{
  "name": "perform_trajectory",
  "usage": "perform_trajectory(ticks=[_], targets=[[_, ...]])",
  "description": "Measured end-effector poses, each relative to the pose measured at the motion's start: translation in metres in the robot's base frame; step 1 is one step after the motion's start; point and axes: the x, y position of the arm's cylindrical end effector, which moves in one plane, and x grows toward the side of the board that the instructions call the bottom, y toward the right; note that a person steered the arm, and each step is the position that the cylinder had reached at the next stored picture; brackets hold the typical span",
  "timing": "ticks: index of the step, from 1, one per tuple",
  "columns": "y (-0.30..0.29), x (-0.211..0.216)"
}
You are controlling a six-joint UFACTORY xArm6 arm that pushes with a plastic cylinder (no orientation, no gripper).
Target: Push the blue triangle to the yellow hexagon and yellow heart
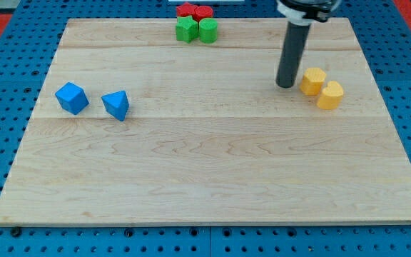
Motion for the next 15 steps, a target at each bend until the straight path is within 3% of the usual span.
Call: perform_trajectory(ticks=[2,3,4,6,7,8,9,10,11,14,15], targets=[[0.017,0.005],[0.006,0.04],[0.03,0.059],[0.046,0.073],[-0.012,0.128],[-0.128,0.149],[-0.275,0.147],[-0.384,0.128],[-0.393,0.096],[-0.204,0.017],[-0.219,0.02]])
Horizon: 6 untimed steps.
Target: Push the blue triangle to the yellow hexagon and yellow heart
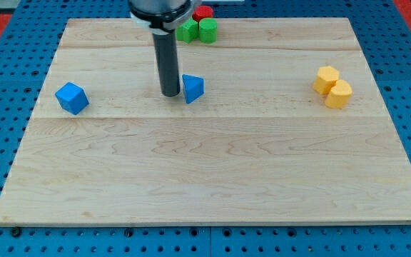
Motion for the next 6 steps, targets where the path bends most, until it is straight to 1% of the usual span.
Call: perform_trajectory(ticks=[1,2,3,4,5,6], targets=[[0.016,-0.003],[0.116,-0.02],[0.187,-0.025],[0.159,-0.025],[0.14,-0.036],[0.169,-0.04]])
